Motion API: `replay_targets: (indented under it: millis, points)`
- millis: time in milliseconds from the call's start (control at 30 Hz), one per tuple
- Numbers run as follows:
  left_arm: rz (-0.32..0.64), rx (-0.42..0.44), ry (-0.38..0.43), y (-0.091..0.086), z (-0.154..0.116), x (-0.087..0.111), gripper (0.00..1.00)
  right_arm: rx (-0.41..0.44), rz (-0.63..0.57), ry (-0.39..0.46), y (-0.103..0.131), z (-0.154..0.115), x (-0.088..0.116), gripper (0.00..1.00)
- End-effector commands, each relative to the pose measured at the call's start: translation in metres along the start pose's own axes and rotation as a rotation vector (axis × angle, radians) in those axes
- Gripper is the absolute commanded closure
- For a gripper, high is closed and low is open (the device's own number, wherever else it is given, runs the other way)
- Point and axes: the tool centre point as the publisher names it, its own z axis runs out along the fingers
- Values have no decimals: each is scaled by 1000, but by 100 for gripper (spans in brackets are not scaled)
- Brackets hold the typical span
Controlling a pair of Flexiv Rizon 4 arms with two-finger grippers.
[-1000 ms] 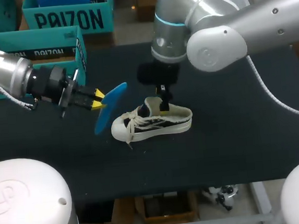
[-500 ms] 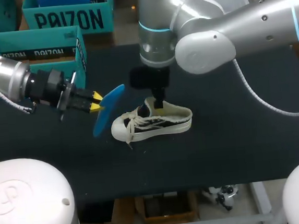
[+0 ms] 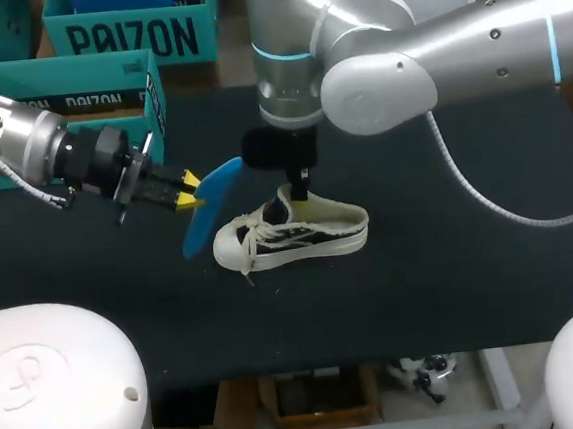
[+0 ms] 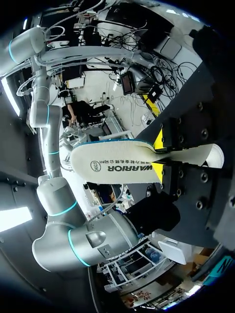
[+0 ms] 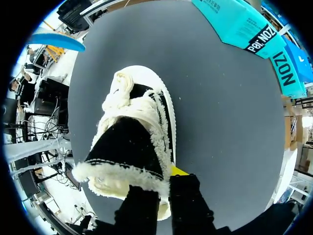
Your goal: Open the shoe tongue, take the insole out of the shoe, put the insole back into the shoe, and pack the shoe into the shoebox
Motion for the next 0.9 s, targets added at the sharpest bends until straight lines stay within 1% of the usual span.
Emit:
replay_targets:
  millis: [33, 233, 333, 467, 567, 700, 733, 767, 800, 833, 867, 900]
  points:
    - [8, 28, 45, 5, 3, -14, 100, -2, 52, 6, -2, -4, 1, 100]
    - [36, 79, 98, -2, 8, -28, 100, -40, 214, 9, -9, -17, 5, 100]
    - [46, 128, 147, -9, 11, -38, 100, -79, 308, 6, -13, -24, 9, 100]
    - [53, 180, 209, -19, 16, -50, 100, -103, 418, -27, -18, -33, 15, 100]
    - [55, 220, 251, -27, 21, -59, 100, -150, 512, -8, -23, -37, 20, 100]
    - [62, 273, 299, -35, 26, -66, 100, -204, 650, 5, -27, -38, 26, 100]
    - [63, 288, 310, -36, 28, -67, 100, -205, 696, 6, -28, -38, 29, 100]
    - [64, 294, 314, -36, 28, -67, 100, -211, 706, 9, -28, -37, 29, 100]
    - [65, 313, 324, -37, 29, -69, 100, -236, 740, 15, -28, -36, 31, 100]
    - [68, 332, 332, -36, 30, -70, 100, -235, 777, 15, -28, -34, 33, 100]
    - [68, 336, 334, -36, 30, -71, 100, -243, 784, 15, -28, -33, 35, 100]
    - [72, 361, 342, -36, 30, -73, 100, -261, 819, 13, -27, -31, 39, 100]
